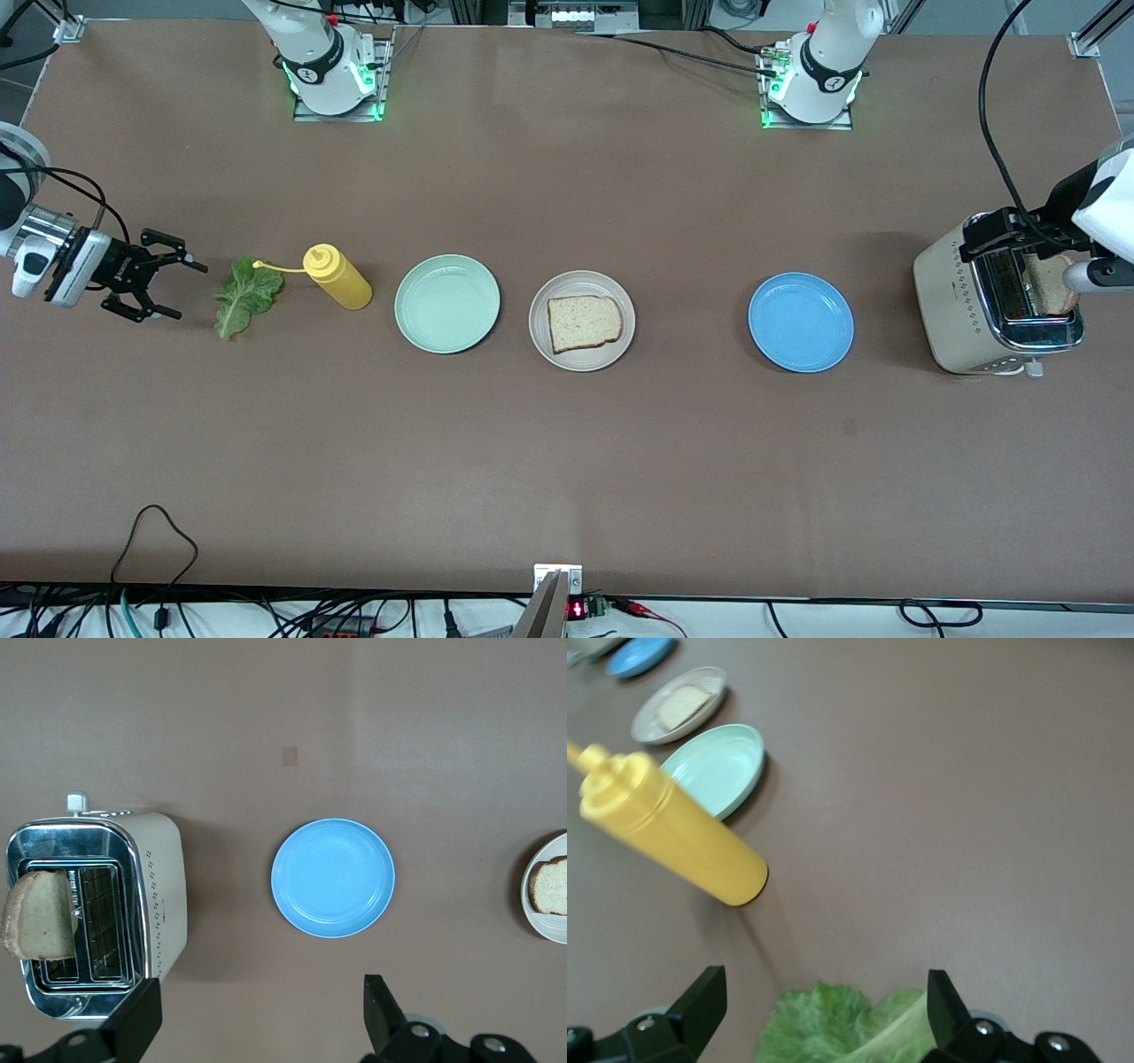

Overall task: Make sandwich in beige plate with both arms
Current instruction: 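Lower the right gripper onto the lettuce leaf and grasp it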

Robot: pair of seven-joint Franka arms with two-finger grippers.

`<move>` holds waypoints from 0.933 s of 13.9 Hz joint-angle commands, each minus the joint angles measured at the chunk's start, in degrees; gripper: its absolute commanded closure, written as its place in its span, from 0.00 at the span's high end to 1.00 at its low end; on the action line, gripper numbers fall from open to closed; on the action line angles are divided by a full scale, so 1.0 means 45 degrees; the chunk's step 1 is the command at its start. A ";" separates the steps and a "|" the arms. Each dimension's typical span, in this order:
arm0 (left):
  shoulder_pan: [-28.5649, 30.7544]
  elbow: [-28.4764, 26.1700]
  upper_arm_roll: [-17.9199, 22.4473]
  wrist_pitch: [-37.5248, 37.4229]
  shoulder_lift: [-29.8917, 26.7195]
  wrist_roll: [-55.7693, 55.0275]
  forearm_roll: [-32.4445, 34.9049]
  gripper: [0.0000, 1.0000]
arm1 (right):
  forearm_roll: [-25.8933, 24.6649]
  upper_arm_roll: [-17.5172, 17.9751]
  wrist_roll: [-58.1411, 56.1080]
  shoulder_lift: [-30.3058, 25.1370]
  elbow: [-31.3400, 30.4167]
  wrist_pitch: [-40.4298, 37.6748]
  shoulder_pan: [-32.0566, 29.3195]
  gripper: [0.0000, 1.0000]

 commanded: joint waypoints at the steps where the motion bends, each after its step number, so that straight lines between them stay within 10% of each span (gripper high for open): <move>1: 0.0039 -0.0081 -0.0049 -0.0089 -0.0174 0.0235 -0.0051 1.00 | -0.1265 0.0036 0.4498 -0.0710 -0.0136 0.0174 0.0562 1.00; 13: 0.0058 -0.0081 -0.0049 -0.0069 -0.0174 0.0235 -0.0051 1.00 | -0.8061 0.1149 1.8178 -0.1434 -0.0253 0.1617 0.1560 1.00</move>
